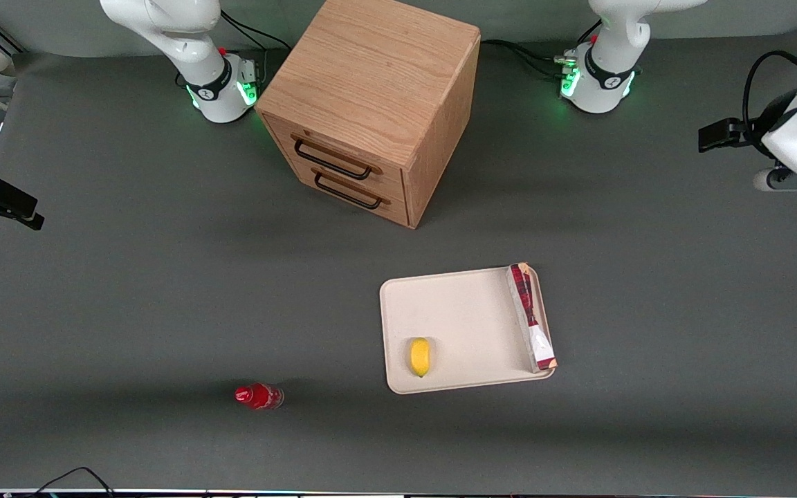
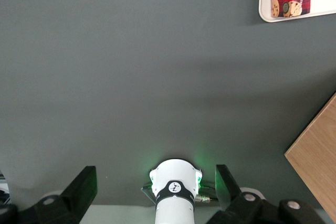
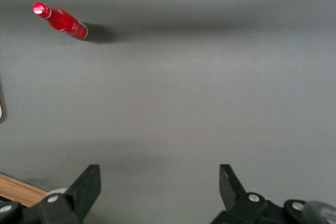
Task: Place red cookie box on tray
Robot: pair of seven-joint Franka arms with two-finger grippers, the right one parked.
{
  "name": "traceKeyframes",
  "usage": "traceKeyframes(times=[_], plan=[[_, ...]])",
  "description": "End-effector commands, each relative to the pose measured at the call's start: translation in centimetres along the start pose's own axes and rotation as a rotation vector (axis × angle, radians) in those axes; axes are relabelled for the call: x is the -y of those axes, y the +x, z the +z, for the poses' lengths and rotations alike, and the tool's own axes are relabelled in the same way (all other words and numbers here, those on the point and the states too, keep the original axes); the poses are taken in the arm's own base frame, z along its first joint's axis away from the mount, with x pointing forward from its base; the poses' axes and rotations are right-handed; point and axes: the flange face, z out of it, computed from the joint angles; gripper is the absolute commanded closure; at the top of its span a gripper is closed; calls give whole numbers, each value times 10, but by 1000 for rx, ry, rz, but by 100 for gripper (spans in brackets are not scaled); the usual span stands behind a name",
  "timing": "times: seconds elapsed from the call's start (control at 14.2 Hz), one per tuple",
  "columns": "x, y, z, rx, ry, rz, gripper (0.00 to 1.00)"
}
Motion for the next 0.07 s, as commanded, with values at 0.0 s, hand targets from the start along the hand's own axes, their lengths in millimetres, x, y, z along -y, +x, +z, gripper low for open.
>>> traceKeyframes(times=[0.0], plan=[[6, 0, -9, -29, -16, -1, 0]])
